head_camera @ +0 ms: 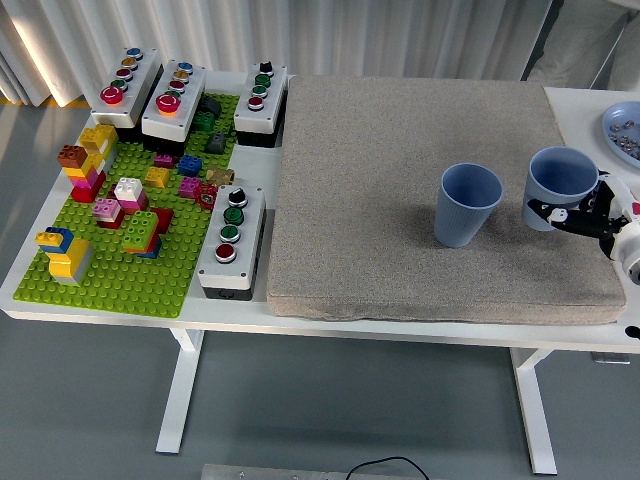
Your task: Pick cup pour cup place
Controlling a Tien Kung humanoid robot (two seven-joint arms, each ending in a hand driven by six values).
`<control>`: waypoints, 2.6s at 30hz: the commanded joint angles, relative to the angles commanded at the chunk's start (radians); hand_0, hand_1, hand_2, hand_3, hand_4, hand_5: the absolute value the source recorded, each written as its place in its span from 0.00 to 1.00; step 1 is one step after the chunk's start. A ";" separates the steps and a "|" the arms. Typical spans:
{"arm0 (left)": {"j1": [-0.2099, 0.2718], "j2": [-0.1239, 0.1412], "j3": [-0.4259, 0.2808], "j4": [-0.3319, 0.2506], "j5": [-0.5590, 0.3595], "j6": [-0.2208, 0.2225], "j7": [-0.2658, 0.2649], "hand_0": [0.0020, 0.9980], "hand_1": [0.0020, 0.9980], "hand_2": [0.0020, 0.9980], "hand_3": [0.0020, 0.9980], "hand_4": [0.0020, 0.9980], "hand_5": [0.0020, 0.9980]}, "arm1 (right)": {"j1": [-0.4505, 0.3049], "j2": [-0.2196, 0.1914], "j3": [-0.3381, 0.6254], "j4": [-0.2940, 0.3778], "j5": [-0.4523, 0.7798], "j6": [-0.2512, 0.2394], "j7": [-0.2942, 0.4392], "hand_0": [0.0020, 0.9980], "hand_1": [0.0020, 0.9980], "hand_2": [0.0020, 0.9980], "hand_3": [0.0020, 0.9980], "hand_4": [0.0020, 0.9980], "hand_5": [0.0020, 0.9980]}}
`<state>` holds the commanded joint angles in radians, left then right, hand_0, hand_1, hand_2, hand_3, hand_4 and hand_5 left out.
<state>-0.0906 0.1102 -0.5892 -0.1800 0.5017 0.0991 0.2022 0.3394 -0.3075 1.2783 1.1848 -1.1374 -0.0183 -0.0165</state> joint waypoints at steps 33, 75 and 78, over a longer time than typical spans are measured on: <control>-0.001 0.004 0.002 0.000 -0.003 0.000 -0.001 0.72 0.77 0.82 0.68 0.50 0.96 | 0.080 0.000 -0.076 0.080 -0.454 -0.124 0.030 0.81 0.66 0.53 0.60 0.70 0.08; 0.002 0.005 0.014 0.000 -0.013 0.000 0.000 0.72 0.78 0.83 0.68 0.50 0.96 | 0.085 0.004 -0.165 0.087 -0.784 -0.331 0.089 0.83 0.67 0.53 0.60 0.69 0.08; 0.003 0.005 0.015 0.000 -0.013 0.000 0.000 0.72 0.78 0.82 0.68 0.50 0.96 | 0.087 0.006 -0.173 0.077 -0.782 -0.338 0.092 0.83 0.67 0.53 0.60 0.69 0.08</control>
<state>-0.0880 0.1152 -0.5746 -0.1800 0.4883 0.0990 0.2022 0.4260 -0.3017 1.1052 1.2617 -1.9194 -0.3566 0.0757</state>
